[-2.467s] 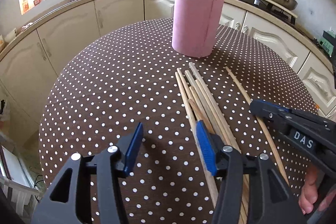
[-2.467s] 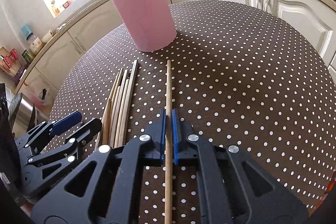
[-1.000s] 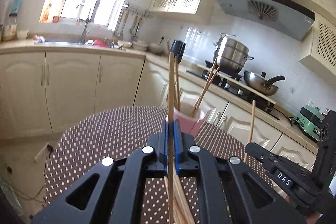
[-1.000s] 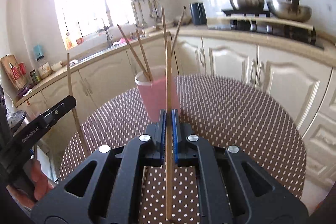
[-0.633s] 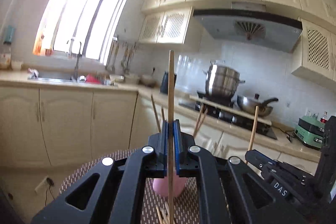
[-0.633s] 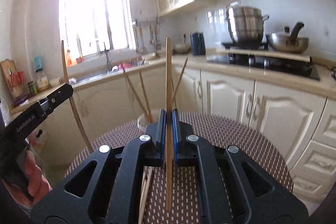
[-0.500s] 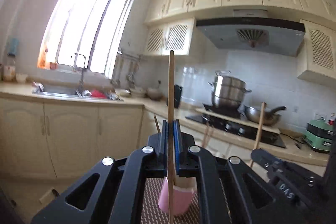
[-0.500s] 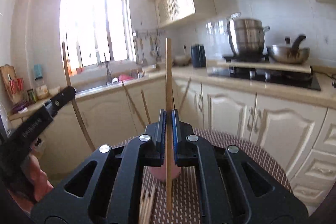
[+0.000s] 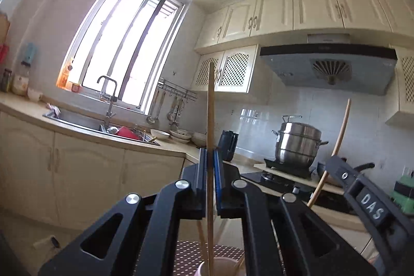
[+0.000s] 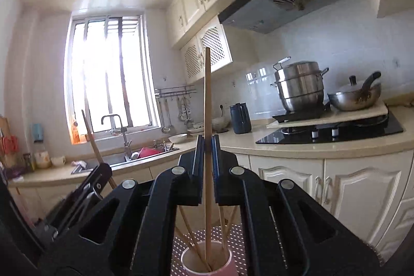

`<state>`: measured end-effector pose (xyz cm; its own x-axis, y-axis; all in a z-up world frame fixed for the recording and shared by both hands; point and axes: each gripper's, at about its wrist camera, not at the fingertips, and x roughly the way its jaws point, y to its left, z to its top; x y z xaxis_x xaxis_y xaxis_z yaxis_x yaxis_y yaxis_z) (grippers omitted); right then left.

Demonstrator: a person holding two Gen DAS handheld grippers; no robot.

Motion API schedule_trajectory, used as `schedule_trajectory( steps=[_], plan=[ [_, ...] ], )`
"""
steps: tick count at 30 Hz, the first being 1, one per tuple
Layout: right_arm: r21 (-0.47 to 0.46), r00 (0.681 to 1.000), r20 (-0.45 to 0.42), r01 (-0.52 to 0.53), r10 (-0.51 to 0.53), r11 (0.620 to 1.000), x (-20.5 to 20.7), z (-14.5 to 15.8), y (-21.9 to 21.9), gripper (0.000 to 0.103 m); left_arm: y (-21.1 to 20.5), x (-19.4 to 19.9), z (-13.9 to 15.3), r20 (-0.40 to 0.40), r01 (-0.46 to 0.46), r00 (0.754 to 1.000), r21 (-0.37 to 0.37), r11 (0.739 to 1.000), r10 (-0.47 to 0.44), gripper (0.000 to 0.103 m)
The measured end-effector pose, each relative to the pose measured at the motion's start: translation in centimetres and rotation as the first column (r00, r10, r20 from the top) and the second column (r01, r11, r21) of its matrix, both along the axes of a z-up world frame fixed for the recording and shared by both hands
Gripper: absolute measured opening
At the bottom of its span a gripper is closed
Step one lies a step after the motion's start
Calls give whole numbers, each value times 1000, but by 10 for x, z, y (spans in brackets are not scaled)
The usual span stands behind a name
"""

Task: Organize utensils
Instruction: 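Lift both held chopsticks and lower them into the pink cup, then open both tools to release the chopsticks into the pink cup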

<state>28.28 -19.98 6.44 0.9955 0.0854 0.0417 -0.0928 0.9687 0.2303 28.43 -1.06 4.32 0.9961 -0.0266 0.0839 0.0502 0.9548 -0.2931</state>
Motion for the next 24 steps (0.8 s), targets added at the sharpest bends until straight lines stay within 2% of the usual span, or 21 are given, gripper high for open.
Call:
schedule_trajectory(
  steps=[3,8,14,16,20,22,23,24],
  plan=[
    [-23,1000,-11,15,-16,1000,9,-13,3,6,3,10,-15,-10,10,1000,-60,998,-11,6],
    [5,998,-67,-3,3,1000,26,-39,0,6,4,28,-43,-62,-1,998,-79,997,-4,6],
    [4,986,-160,-56,56,998,40,-65,-1,6,4,40,-67,-137,14,990,-53,998,-22,6],
    [-18,978,-195,-84,79,996,43,-71,0,7,4,40,-70,-133,23,991,-32,999,-27,6],
    [-32,972,-227,-77,68,997,41,-77,-6,8,-5,31,-70,-107,32,994,68,997,-25,7],
    [-12,965,-251,-85,79,996,38,-79,-14,21,-10,24,-69,-96,24,995,120,993,-13,12],
    [-6,964,-252,-83,79,997,34,-79,-18,46,-12,21,-69,-93,19,996,137,990,-7,23],
    [-5,969,-237,-78,75,997,31,-79,-21,67,-12,18,-68,-90,20,996,144,989,-7,29]
  ],
)
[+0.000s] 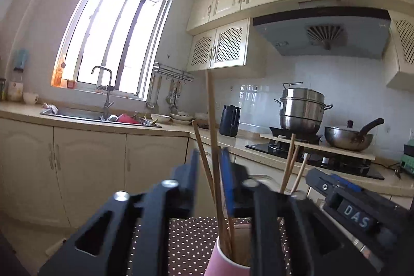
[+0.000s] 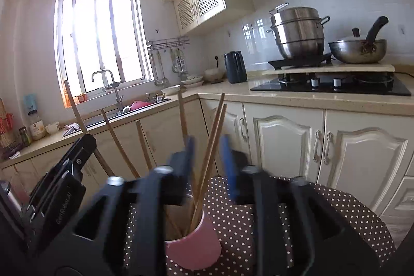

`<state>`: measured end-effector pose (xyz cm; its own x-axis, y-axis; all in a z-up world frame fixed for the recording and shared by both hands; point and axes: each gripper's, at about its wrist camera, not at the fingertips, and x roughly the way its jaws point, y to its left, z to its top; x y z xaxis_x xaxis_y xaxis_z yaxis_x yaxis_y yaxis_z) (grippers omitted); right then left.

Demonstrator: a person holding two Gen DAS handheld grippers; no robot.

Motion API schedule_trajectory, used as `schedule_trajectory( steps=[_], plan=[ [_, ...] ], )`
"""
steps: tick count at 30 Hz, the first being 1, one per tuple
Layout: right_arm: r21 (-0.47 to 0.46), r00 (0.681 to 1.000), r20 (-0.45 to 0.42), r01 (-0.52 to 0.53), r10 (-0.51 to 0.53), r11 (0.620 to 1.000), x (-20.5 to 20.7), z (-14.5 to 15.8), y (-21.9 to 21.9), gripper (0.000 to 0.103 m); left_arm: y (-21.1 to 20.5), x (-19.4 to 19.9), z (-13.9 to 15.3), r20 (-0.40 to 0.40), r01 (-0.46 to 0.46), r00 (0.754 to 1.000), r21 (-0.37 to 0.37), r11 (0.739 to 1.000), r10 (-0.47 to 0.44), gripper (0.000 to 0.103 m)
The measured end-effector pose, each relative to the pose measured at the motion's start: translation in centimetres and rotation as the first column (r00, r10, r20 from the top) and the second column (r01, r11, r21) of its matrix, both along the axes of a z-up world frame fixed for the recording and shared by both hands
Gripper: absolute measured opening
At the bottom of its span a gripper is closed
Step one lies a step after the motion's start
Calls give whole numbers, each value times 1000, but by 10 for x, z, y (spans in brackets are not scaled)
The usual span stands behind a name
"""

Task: Organize utensils
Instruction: 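Open both tools to release the chopsticks into the pink cup, then move both open tools back down toward the remaining chopsticks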

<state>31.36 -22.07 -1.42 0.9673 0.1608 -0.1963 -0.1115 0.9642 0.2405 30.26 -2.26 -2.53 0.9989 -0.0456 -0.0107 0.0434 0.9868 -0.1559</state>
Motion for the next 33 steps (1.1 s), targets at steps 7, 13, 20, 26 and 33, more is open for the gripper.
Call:
schedule_trajectory(
  steps=[7,13,20,26,33],
  plan=[
    [-91,999,41,10,-6,996,-26,6,-2,67,1,-15,4,-32,20,999,38,999,-19,33],
    [-104,999,41,-4,8,995,-37,8,-2,67,-5,-37,9,-22,9,1000,98,995,-7,33],
    [-104,999,20,-30,33,994,-56,4,-2,67,-12,-65,9,-35,19,999,155,988,-13,33],
    [-99,999,-7,-47,46,994,-79,-1,-7,69,-15,-86,6,-58,33,998,181,983,-22,33],
    [-54,997,-61,-43,40,998,-103,-15,-24,72,-16,-108,-3,-137,75,989,182,980,-50,33]
  ],
)
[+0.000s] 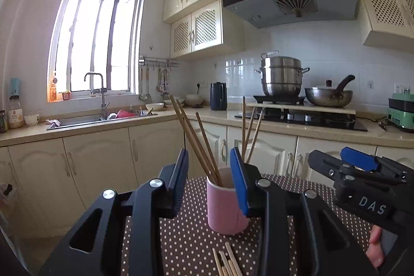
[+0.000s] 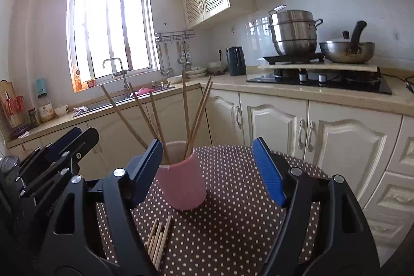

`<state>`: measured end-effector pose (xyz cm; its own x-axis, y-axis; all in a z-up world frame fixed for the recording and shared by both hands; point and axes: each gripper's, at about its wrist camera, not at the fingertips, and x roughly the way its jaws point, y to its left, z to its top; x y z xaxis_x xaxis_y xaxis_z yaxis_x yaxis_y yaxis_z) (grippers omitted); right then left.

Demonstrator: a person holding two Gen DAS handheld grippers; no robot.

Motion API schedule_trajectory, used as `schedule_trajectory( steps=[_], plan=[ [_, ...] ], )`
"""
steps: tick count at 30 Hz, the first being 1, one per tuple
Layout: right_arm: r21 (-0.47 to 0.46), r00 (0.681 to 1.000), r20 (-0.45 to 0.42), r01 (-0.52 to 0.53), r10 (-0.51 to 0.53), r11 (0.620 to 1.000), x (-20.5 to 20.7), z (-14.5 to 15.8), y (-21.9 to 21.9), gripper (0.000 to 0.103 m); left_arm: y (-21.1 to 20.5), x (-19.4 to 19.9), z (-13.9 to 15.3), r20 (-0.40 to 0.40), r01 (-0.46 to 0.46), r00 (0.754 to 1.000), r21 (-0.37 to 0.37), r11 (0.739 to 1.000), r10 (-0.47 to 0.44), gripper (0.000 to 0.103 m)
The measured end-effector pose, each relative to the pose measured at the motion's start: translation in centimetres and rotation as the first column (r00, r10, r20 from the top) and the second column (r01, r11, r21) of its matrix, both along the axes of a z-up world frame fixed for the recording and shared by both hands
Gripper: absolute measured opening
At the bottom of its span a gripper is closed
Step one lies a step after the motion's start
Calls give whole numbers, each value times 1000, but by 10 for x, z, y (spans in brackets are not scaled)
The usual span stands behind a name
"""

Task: Organize utensils
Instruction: 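Move both open tools back down toward the remaining chopsticks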

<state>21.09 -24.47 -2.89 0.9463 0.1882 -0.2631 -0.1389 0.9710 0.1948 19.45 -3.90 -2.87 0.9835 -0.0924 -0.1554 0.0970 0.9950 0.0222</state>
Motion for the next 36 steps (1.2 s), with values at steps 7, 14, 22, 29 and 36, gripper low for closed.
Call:
schedule_trajectory(
  steps=[7,14,22,29,36],
  plan=[
    [23,993,-116,-12,14,1000,-7,-21,-7,75,6,-7,-18,-125,3,992,-2,1000,-3,33],
    [27,973,-226,-44,49,999,-8,-42,1,78,20,-9,-35,-244,-1,970,-34,999,-7,33],
    [-4,935,-347,-85,78,996,-2,-71,20,79,36,-16,-54,-344,-6,939,-59,998,-14,39],
    [-28,900,-425,-117,94,993,5,-88,33,82,45,-16,-72,-418,-39,908,-77,996,3,46],
    [-61,863,-496,-141,93,988,13,-102,45,84,46,-10,-89,-486,-36,874,-89,995,-12,53]
  ],
)
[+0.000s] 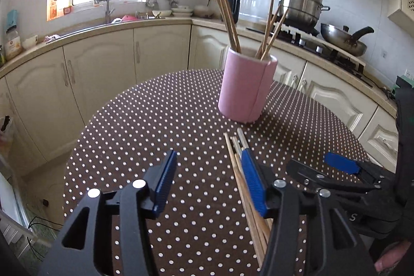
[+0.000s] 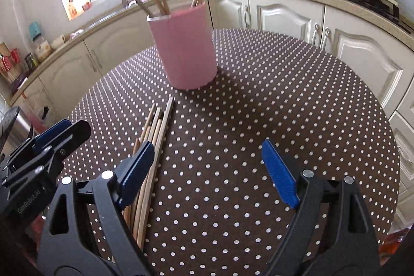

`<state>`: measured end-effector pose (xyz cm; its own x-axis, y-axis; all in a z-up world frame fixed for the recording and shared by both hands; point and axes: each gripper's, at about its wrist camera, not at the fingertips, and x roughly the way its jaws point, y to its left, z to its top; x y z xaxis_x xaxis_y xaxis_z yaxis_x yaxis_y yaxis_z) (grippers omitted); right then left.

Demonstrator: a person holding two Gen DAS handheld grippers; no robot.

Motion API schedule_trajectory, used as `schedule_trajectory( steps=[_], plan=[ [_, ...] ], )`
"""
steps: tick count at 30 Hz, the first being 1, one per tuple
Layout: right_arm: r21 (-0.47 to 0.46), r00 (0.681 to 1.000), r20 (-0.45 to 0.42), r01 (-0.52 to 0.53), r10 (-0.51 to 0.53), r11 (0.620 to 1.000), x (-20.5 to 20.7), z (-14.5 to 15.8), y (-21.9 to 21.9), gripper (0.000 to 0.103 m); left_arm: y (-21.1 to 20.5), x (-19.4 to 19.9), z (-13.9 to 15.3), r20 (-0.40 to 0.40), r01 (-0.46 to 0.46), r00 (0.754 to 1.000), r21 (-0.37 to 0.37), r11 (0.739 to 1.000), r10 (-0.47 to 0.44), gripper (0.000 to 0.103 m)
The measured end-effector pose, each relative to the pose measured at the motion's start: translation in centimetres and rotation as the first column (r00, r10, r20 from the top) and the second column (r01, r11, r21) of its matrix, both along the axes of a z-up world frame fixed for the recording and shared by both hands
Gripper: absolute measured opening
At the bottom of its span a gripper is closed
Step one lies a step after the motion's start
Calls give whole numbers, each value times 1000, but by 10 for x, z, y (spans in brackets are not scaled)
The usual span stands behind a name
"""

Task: Organize utensils
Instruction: 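Move both open tools back down toward the remaining chopsticks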

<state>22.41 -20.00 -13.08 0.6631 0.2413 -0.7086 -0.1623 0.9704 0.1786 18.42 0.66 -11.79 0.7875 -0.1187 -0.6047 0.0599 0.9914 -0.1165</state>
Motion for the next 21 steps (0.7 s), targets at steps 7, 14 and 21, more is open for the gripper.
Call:
schedule_trajectory(
  steps=[7,14,21],
  plan=[
    [-33,998,-48,-37,35,999,3,-9,13,84,3,1,-12,-43,-2,999,-13,1000,1,61],
    [-69,993,-92,-77,71,995,6,-16,24,84,19,3,-33,-121,-40,992,-12,999,38,61],
    [-122,992,-97,-87,75,989,9,-19,33,84,25,4,-40,-140,-42,990,-50,998,34,61]
  ],
)
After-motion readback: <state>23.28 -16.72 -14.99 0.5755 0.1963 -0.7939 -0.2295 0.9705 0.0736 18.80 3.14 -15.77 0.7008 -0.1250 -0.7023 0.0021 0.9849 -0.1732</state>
